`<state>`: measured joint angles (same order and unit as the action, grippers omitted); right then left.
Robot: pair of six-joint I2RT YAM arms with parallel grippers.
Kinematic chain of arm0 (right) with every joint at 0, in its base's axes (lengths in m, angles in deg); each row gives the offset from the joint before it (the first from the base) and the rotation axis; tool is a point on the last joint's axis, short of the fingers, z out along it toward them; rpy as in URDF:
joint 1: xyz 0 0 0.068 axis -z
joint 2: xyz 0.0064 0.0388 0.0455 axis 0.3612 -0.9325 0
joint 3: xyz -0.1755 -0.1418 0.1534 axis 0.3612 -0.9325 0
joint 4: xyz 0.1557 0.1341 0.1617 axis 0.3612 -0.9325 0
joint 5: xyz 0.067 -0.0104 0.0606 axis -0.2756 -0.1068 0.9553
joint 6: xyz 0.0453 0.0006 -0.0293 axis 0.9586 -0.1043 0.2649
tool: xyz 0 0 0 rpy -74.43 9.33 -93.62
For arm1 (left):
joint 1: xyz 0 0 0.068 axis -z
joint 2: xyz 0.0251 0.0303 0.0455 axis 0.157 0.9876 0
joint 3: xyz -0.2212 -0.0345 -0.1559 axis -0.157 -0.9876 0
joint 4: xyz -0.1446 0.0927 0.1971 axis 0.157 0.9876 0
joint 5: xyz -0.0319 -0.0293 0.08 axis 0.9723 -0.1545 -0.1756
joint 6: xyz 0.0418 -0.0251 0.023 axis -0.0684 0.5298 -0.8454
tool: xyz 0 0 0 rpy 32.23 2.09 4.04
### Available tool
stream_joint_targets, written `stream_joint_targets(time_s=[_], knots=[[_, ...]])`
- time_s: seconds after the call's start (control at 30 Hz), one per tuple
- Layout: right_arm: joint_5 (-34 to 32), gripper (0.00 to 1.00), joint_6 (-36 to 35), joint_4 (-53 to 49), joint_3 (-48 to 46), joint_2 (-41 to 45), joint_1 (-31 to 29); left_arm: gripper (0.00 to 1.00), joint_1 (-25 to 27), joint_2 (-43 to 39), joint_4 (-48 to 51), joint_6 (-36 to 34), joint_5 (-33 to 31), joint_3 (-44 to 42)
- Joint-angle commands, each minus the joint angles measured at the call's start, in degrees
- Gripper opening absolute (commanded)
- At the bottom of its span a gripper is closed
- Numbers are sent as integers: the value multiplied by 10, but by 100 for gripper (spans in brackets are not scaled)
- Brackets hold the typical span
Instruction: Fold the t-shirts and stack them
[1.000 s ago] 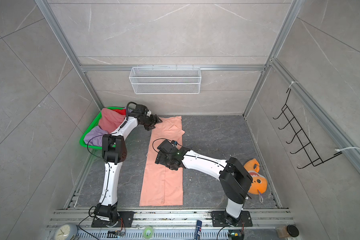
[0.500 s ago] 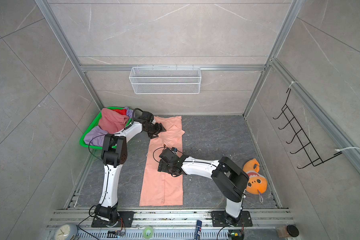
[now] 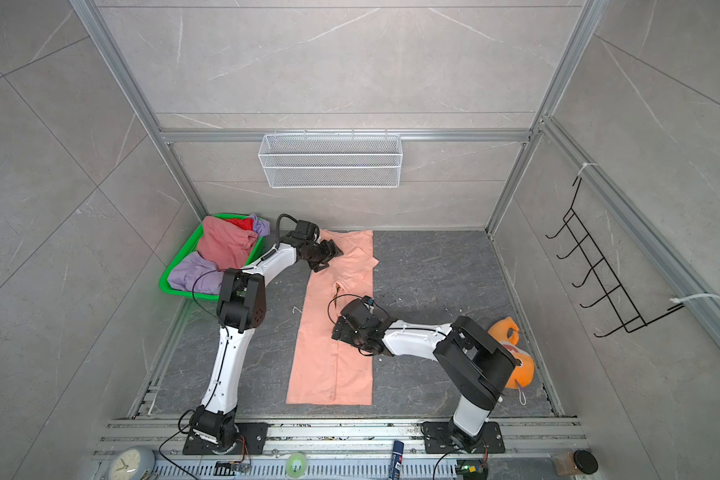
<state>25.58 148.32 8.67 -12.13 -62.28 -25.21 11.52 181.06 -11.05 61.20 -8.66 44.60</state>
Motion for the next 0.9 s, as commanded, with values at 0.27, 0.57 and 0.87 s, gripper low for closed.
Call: stream_joint_targets(time_s=[0.27,0.57,0.87], knots=[[-13,90,-69,-120,-39,-10,95,80,14,127,21,65,-3,136],[-37,89,-107,-226,22,139,96,80,11,-29,-73,5,38,21],[-47,89,-68,-340,8,348,95,80,12,-271,91,-95,16,-153]])
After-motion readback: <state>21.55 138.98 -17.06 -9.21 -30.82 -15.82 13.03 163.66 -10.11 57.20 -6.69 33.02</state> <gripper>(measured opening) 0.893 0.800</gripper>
